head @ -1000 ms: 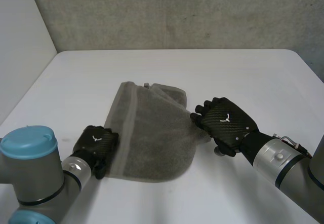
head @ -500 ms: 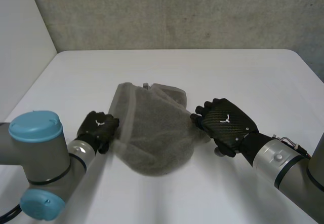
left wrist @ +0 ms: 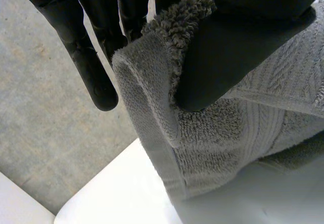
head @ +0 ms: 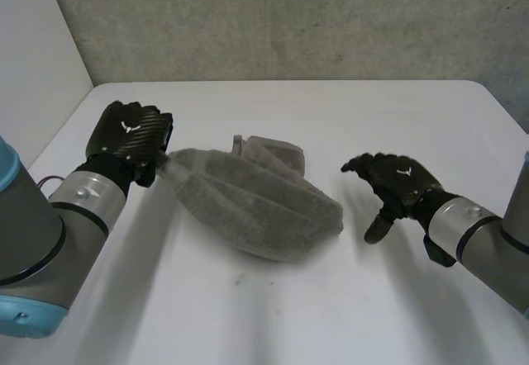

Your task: Fold the towel.

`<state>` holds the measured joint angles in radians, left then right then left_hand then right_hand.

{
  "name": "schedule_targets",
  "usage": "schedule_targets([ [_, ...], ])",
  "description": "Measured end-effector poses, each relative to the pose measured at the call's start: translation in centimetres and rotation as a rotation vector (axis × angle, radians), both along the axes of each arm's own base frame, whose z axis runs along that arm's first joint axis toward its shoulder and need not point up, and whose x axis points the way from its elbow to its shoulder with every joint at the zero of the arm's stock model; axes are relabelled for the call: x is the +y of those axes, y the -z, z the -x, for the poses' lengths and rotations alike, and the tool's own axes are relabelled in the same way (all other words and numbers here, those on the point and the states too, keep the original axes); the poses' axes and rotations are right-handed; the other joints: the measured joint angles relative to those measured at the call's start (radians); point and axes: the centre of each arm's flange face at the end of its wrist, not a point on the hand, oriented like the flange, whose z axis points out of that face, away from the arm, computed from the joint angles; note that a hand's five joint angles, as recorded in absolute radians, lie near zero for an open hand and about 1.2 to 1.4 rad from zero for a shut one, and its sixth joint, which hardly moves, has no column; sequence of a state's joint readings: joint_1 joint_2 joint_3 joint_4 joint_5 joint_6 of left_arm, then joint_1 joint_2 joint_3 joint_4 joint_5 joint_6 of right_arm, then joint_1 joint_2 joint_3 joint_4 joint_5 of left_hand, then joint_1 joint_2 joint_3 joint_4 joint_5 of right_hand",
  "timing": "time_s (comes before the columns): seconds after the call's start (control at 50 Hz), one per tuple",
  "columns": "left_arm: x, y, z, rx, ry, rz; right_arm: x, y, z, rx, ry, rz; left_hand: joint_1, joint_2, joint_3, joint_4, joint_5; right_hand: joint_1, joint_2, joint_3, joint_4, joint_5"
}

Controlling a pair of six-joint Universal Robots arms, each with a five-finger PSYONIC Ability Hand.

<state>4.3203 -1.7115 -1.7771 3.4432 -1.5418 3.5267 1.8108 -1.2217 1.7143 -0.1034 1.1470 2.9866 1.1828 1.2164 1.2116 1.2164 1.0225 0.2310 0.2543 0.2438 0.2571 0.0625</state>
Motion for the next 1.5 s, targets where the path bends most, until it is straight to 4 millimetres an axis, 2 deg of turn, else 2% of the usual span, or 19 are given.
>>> schedule_targets([
  [0.16, 0.0, -0.3, -1.2, 0.013, -0.034, -0.024, -0.1, 2.7, -1.0, -0.072, -0.013, -0.23, 0.0, 0.0, 0.0, 0.0, 0.0, 0.0, 0.0, 0.0, 0.0, 0.0],
  [0.3, 0.0, -1.2, -1.7, 0.071, -0.05, -0.022, 0.2, 4.3, -3.2, -0.153, -0.036, -0.33, 0.0, 0.0, 0.001, 0.0, 0.0, 0.056, 0.032, 0.041, 0.03, 0.054],
  [0.32, 0.0, -1.3, -1.7, 0.076, -0.05, -0.021, 0.2, 4.4, -3.4, -0.162, -0.036, -0.334, 0.0, 0.001, 0.001, 0.0, 0.0, 0.144, 0.116, 0.129, 0.117, 0.129],
  [0.34, 0.1, -1.4, -1.8, 0.086, -0.051, -0.02, 0.0, 4.5, -3.9, -0.189, -0.033, -0.34, 0.0, 0.001, 0.001, 0.0, 0.0, 0.395, 0.369, 0.378, 0.341, 0.383],
  [0.42, 0.1, -1.6, -1.8, 0.1, -0.052, -0.019, -0.7, 4.3, -4.6, -0.257, -0.012, -0.35, 0.0, 0.001, 0.001, 0.0, 0.0, 0.975, 0.951, 0.93, 0.926, 0.961],
  [0.48, 0.2, -1.8, -1.8, 0.104, -0.052, -0.017, -1.5, 3.4, -4.6, -0.306, 0.008, -0.332, 0.0, 0.001, 0.002, 0.0, 0.0, 1.072, 1.04, 1.059, 1.066, 1.075],
  [0.56, 0.3, -2.1, -1.9, 0.111, -0.053, -0.014, -2.8, 1.1, -4.0, -0.368, 0.041, -0.26, 0.0, 0.001, 0.002, 0.001, 0.0, 1.072, 1.04, 1.065, 1.081, 1.079],
  [0.6, 0.4, -2.4, -1.9, 0.12, -0.053, -0.009, -3.6, -1.2, -3.1, -0.39, 0.062, -0.179, 0.0, 0.001, 0.002, 0.001, 0.0, 1.072, 1.04, 1.065, 1.081, 1.079],
  [0.68, 0.7, -3.6, -2.0, 0.152, -0.053, 0.014, -4.5, -7.8, -1.2, -0.39, 0.073, 0.071, 0.005, 0.001, 0.002, 0.002, 0.0, 1.075, 1.04, 1.079, 1.081, 1.079],
  [0.78, 0.8, -5.0, -2.5, 0.194, -0.061, 0.049, -3.6, -14.6, 0.0, -0.325, 0.058, 0.328, 0.006, 0.001, 0.004, 0.002, 0.001, 1.087, 1.04, 1.09, 1.081, 1.079],
  [0.84, 0.8, -5.5, -2.7, 0.216, -0.067, 0.061, -2.8, -17.3, 0.0, -0.257, 0.042, 0.409, 0.006, 0.001, 0.004, 0.002, 0.001, 1.087, 1.04, 1.092, 1.081, 1.079],
  [0.9, 0.8, -5.7, -2.9, 0.234, -0.07, 0.062, -2.6, -18.2, -0.6, -0.181, 0.015, 0.418, 0.006, 0.001, 0.004, 0.002, 0.005, 1.088, 1.048, 1.096, 1.081, 1.079],
  [1.02, 0.7, -5.2, -3.0, 0.242, -0.074, 0.039, -2.9, -16.1, -3.2, -0.038, -0.074, 0.329, 0.014, 0.001, 0.004, 0.002, 0.005, 1.094, 1.055, 1.1, 1.081, 1.089],
  [1.16, 0.0, -2.4, -2.5, 0.211, -0.078, -0.049, -4.7, -9.4, -7.0, 0.151, -0.187, 0.177, 0.014, 0.001, 0.005, 0.002, 0.005, 1.075, 1.04, 1.075, 1.057, 1.07],
  [1.22, -0.5, -1.0, -2.3, 0.193, -0.082, -0.091, -5.9, -7.0, -7.6, 0.204, -0.18, 0.153, 0.014, 0.001, 0.005, 0.002, 0.005, 0.869, 0.841, 0.856, 0.844, 0.859],
  [1.26, -0.9, 0.2, -2.1, 0.178, -0.087, -0.124, -7.1, -5.3, -7.8, 0.244, -0.153, 0.146, 0.014, 0.001, 0.005, 0.002, 0.005, 0.546, 0.536, 0.553, 0.544, 0.548],
  [1.32, -1.6, 1.3, -2.0, 0.166, -0.092, -0.152, -8.1, -4.5, -7.6, 0.271, -0.11, 0.154, 0.014, 0.001, 0.005, 0.003, 0.005, 0.26, 0.242, 0.26, 0.25, 0.242],
  [1.38, -2.2, 2.0, -1.9, 0.158, -0.098, -0.171, -8.7, -4.8, -7.2, 0.277, -0.065, 0.176, 0.014, 0.001, 0.005, 0.003, 0.005, 0.103, 0.087, 0.087, 0.073, 0.059],
  [1.5, -2.9, 2.5, -1.8, 0.155, -0.105, -0.18, -8.4, -7.2, -6.4, 0.261, -0.021, 0.22, 0.014, 0.001, 0.005, 0.002, 0.005, 0.008, 0.004, 0.0, 0.004, 0.002],
])
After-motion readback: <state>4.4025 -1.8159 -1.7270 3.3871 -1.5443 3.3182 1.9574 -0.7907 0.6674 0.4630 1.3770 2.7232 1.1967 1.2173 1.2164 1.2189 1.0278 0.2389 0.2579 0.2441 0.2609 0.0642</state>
